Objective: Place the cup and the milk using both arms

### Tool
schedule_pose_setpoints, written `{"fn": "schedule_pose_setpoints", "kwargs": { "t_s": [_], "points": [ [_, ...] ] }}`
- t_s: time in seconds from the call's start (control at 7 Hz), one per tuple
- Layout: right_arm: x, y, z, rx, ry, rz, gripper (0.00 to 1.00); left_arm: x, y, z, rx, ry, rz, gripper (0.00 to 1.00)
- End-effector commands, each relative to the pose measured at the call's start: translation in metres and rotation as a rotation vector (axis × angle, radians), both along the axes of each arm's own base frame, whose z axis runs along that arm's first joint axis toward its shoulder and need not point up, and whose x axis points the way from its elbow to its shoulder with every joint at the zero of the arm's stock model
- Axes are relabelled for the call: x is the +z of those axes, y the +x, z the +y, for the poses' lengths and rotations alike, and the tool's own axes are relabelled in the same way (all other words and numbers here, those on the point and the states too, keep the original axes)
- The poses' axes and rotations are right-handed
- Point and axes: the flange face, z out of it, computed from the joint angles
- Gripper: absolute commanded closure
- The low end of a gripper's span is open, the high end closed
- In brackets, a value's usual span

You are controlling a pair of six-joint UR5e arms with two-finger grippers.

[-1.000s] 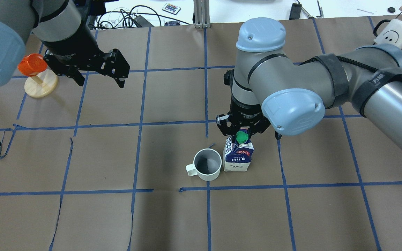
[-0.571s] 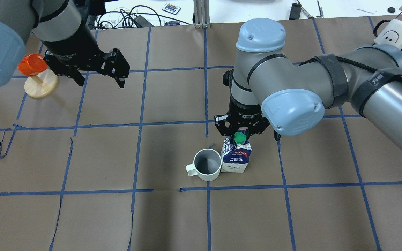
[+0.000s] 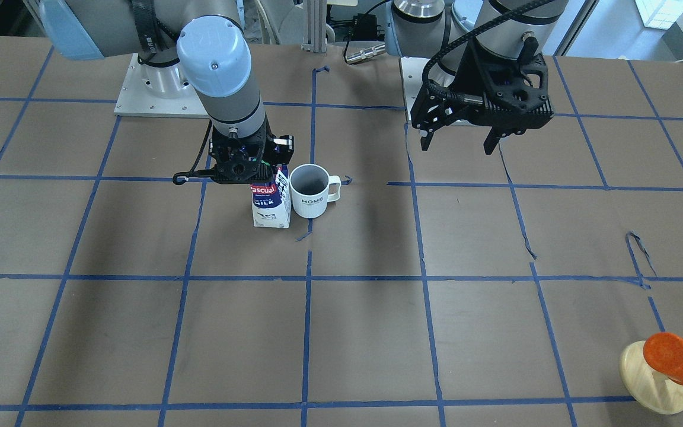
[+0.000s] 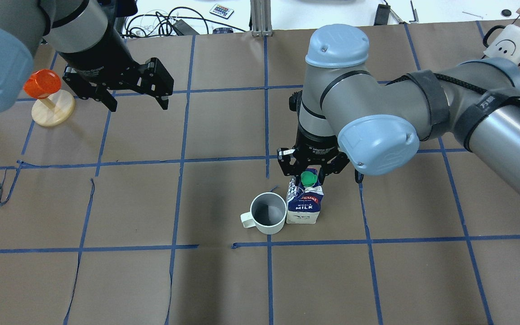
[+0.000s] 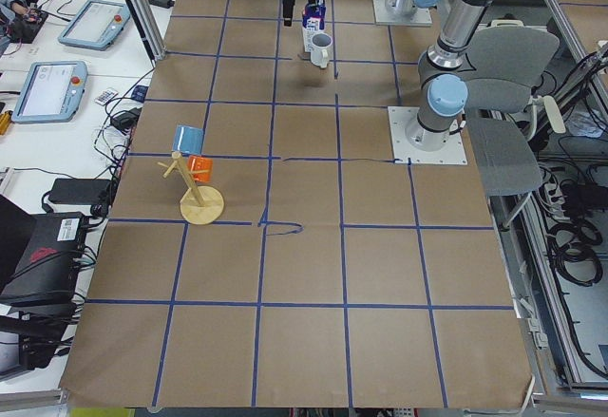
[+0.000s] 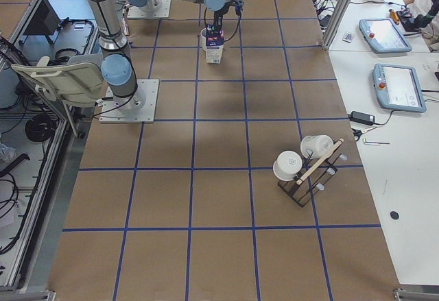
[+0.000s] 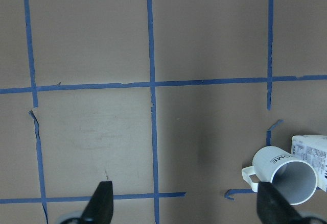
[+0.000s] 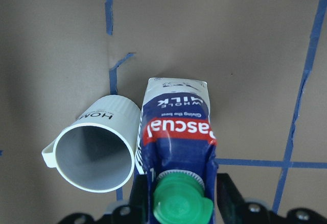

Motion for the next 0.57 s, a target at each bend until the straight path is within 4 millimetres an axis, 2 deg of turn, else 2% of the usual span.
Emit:
{"fn": "schedule_pose_setpoints", "kwargs": {
  "t_s": [0.0, 0.14, 0.43],
  "points": [
    [0.011, -0.009, -0.006, -0.019, -0.024, 0.008, 0.00, 0.000, -0.001, 0.000, 0.004, 0.000, 0.003, 0.00],
    [0.030, -0.013, -0.015, -0.029, -0.055, 0.003, 0.00, 0.000, 0.000, 0.000, 0.004, 0.000, 0.005, 0.00],
    [0.104, -0.021, -0.034, -0.048, -0.124, 0.006, 0.00, -0.001, -0.001, -0.001, 0.004, 0.001, 0.003, 0.00]
  ]
}}
